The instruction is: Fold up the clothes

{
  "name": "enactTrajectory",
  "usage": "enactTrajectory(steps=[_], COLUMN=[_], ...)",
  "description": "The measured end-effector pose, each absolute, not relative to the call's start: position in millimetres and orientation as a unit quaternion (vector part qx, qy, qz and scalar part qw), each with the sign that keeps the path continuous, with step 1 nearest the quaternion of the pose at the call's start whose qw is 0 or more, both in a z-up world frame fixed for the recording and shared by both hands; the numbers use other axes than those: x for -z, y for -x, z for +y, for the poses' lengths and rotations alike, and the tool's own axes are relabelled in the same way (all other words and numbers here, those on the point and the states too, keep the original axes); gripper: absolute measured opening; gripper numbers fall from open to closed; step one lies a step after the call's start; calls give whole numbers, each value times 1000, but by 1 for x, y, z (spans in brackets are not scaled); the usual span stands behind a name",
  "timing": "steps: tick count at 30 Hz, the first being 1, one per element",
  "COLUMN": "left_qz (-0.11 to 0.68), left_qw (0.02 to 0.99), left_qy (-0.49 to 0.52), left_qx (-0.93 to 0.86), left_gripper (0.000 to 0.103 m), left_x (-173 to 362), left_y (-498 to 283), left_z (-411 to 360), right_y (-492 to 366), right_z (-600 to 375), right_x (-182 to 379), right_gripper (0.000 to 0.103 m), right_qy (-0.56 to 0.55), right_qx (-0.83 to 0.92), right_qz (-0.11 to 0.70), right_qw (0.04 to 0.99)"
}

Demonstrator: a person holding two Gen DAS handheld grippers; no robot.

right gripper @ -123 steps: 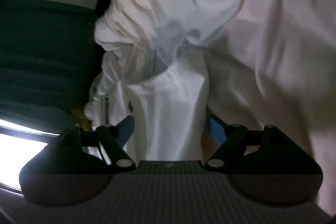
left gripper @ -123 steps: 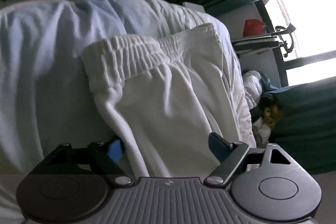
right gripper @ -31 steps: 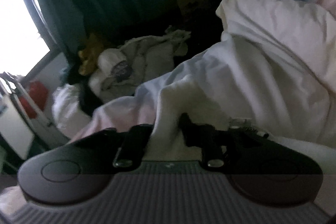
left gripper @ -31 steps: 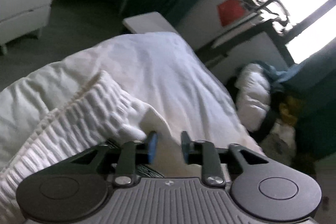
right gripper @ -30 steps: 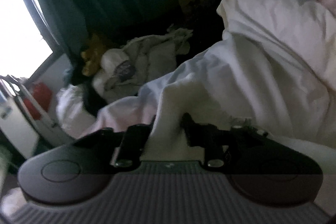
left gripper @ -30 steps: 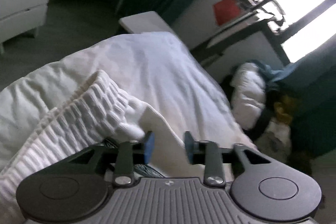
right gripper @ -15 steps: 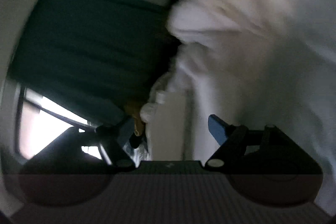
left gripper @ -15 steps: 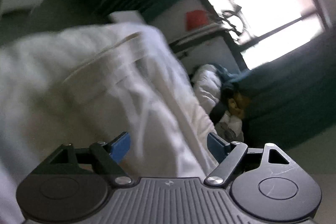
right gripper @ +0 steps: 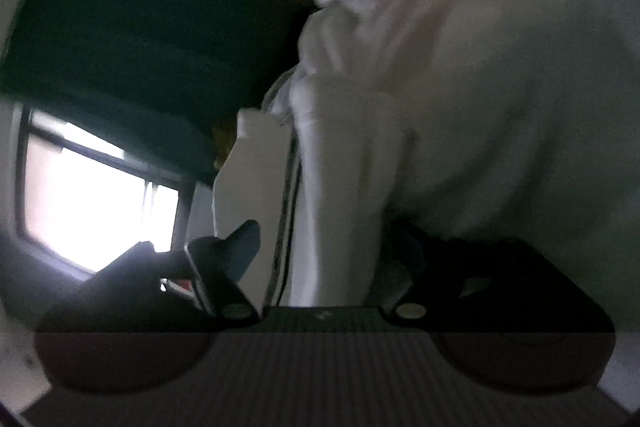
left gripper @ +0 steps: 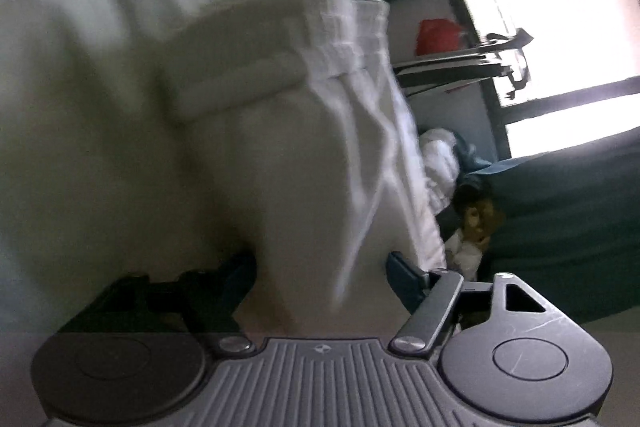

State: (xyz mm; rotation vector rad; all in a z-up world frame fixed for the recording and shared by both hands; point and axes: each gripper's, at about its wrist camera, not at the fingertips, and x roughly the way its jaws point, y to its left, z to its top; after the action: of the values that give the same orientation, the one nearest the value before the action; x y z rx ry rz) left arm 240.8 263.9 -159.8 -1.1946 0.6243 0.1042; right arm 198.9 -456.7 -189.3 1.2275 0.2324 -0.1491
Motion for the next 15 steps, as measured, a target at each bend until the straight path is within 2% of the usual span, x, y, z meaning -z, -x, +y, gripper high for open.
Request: enactTrajectory(steps=[3,4,5,6,7,8,10,11,15], left_qz=[291,293,293,291,295,296,294,294,277], left_qw=[784,788,794,801,805,806,802,807,825], left_qy=[543,535,525,515,505,502,505,497,475], left_qx=[-75,-86,-92,-96,-101,-107,-120,-124,-131], left_gripper=[65,60,52,49,43,33,22,18,13], left_x=[164,164,161,156,151,146,132,122,81], left_y=[-264,-271,-276,-281,-285,-287,-287,-287,-279], left_z=[260,258,256,254,253,251,249,247,243], right_y=[-226,-231,-236,-239,-241,-243,-243,-241,-226], right_z=[-452,-451,-449,-447,-447,-447,-451,-453,-450], right_x=[191,191,191,191,191,191,191,190,174], right_gripper=[72,67,59,52,37,27,18,15,12], right_qy=[-537,-527,-516,-510,-509,-510,-526,-532,-516], right_qx=[75,85,94,100,104,108,108,107,117], right_qz=[115,113,111,108,107,106,99,96,87], right_qw=[832,838,844,847,848,847,838,834,844])
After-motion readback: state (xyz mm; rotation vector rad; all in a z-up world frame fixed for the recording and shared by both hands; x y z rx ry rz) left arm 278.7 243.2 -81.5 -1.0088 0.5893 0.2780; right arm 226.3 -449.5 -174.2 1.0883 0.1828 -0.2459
